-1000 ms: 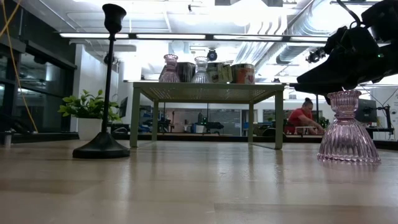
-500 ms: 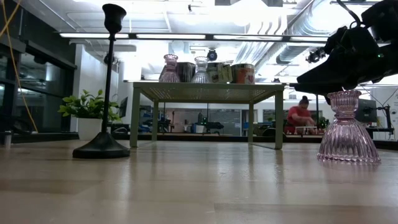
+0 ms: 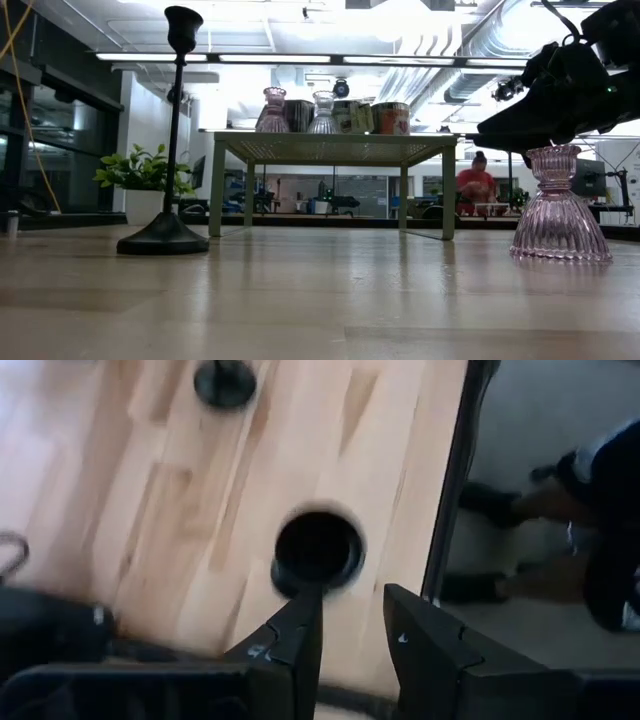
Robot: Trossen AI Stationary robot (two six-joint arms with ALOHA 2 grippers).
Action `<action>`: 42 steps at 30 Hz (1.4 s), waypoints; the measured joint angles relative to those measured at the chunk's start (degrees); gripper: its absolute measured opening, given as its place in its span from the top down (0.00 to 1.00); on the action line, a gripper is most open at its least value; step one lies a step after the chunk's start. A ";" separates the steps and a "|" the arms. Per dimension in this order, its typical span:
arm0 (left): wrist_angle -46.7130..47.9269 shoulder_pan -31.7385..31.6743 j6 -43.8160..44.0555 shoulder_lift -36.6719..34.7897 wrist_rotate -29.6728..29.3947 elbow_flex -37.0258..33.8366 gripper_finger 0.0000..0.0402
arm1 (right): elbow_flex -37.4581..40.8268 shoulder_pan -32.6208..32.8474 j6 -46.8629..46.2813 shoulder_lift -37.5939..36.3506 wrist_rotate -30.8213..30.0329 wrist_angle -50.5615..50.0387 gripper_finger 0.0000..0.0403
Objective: Pick & Place candle stick holders
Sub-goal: Put the left black candle holder on the shelf
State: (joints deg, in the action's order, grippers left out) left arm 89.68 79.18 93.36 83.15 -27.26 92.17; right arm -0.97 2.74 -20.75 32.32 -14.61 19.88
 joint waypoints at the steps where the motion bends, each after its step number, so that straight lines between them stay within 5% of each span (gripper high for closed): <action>1: -0.30 0.02 0.78 0.00 1.40 -0.55 0.74 | 0.00 -0.02 0.02 0.00 0.00 0.00 0.63; 17: -0.63 0.02 2.46 0.11 2.31 -7.92 0.73 | 0.00 -0.02 0.02 0.00 0.00 0.01 0.63; 28: -10.70 0.11 2.50 0.11 0.63 -15.60 0.73 | 0.00 -0.01 0.01 0.00 0.02 0.00 0.63; 38: -15.28 0.04 8.09 0.07 -1.47 -23.83 0.47 | 0.00 -0.02 0.02 0.00 0.00 0.00 0.63; 42: -15.00 -0.02 8.91 0.07 -6.98 -24.60 0.41 | 0.00 -0.01 0.01 0.00 0.00 0.00 0.63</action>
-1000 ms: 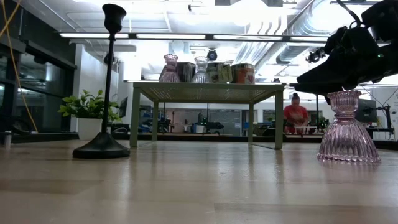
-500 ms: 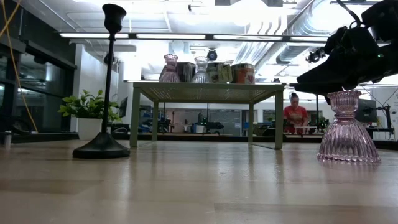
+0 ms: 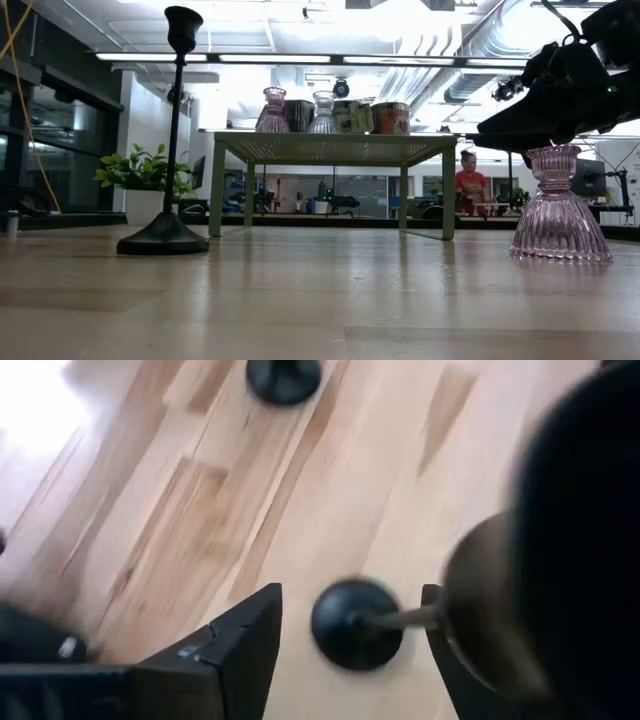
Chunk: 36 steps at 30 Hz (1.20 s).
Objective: Pick & Place candle stick holders
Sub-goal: Put the left black candle holder on the shelf
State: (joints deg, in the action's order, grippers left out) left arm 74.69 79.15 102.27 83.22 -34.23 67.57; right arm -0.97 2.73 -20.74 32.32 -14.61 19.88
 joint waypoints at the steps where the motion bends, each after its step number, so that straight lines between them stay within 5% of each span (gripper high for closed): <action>1: -0.10 0.00 0.01 0.00 -1.30 0.00 0.41 | 0.00 0.00 0.00 0.00 0.01 0.01 0.63; 10: -0.23 0.00 0.03 0.00 -2.56 0.00 0.52 | 0.00 0.01 -0.01 0.00 0.01 0.00 0.63; 25: -1.63 0.00 0.12 0.00 -6.54 0.02 0.95 | 0.00 0.01 -0.01 0.00 0.01 0.00 0.63; 36: -0.55 -3.87 1.51 -0.26 -8.53 1.03 0.98 | 0.00 0.01 0.00 0.00 0.02 0.00 0.63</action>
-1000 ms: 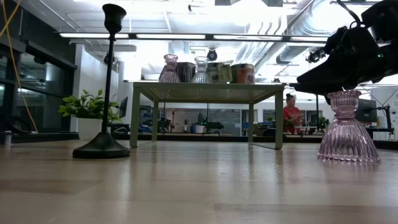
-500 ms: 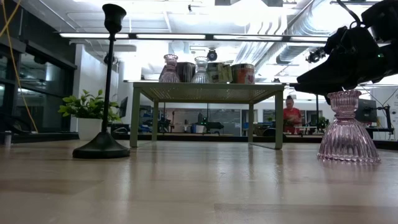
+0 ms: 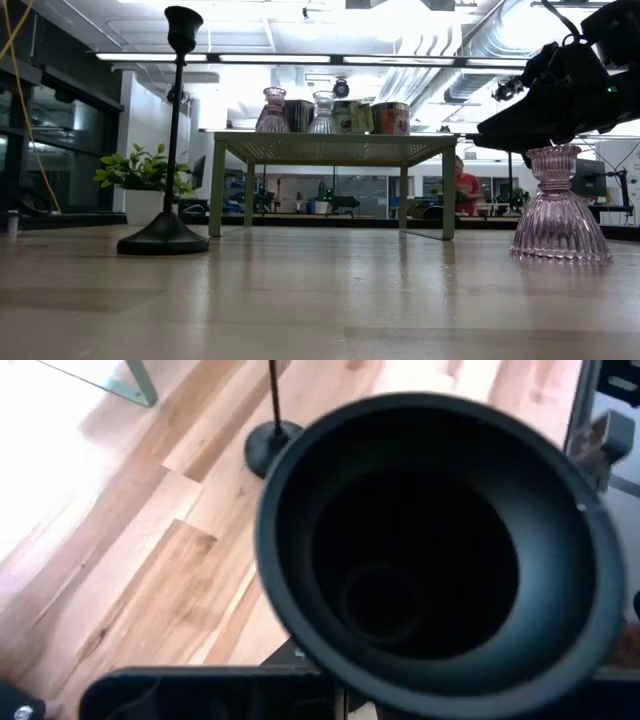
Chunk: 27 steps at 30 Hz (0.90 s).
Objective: Pick & Place candle stick holders
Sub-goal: Put the left black candle holder on the shelf
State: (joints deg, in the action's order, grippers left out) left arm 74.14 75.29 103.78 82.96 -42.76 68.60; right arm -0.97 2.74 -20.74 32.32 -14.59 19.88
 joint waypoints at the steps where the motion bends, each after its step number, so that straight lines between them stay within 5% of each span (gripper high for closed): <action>1: 0.81 -0.88 0.04 -0.04 0.01 0.67 0.98 | 0.00 0.00 0.01 0.00 0.00 0.00 0.63; 11: 16.25 -11.72 0.02 -0.09 3.01 16.33 0.98 | 0.00 -0.02 0.01 0.00 -0.02 0.00 0.63; 27: 15.95 -32.69 -25.41 -1.20 6.74 34.37 0.98 | 0.00 -0.02 0.00 0.00 -0.02 -0.01 0.63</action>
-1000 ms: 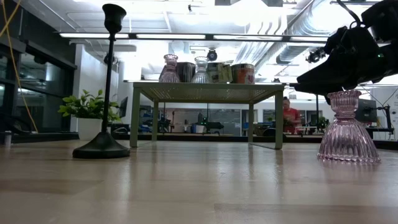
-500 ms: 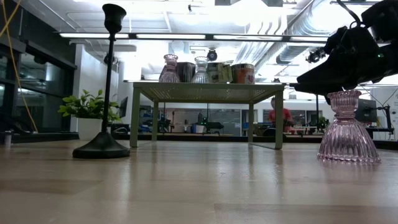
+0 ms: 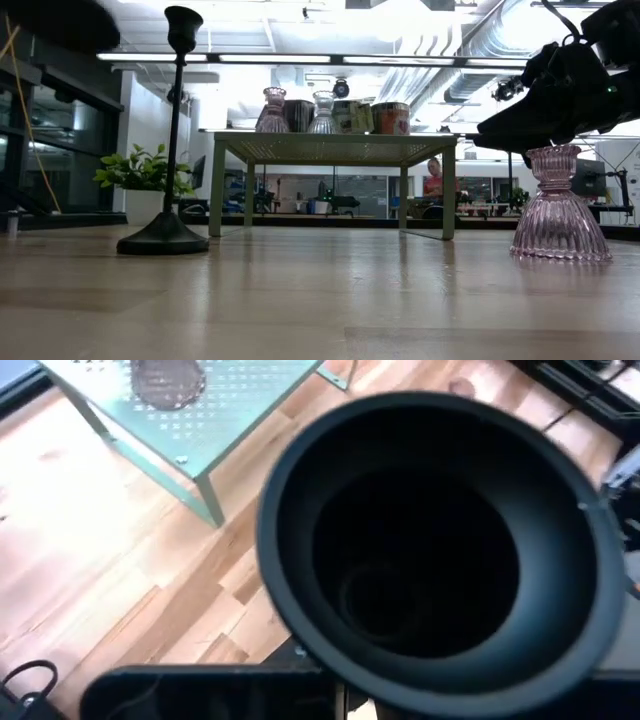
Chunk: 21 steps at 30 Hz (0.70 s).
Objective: Pick & Place candle stick holders
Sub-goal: Put the left black candle holder on the shelf
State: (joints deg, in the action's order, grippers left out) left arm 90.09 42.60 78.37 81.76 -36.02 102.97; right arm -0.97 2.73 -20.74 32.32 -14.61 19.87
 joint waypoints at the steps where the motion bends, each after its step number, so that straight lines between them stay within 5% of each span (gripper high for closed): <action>1: 0.01 -0.73 -1.42 0.00 0.88 1.20 0.98 | 0.00 0.00 -0.01 -0.02 0.00 0.01 0.63; 7: -0.03 -3.68 -8.70 0.02 4.43 8.72 0.98 | 0.00 0.00 -0.01 0.00 0.00 -0.01 0.63; 15: -0.78 -7.02 -19.39 0.02 -4.48 17.13 0.98 | 0.00 0.02 -0.01 0.00 0.00 0.01 0.63; 21: -4.74 -12.69 -35.42 0.07 -5.89 18.17 0.98 | 0.00 0.00 0.00 0.00 0.00 0.01 0.63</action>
State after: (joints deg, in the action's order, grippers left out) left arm 85.35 29.90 42.95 81.82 -41.91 121.14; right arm -0.97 2.73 -20.74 32.32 -14.61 19.87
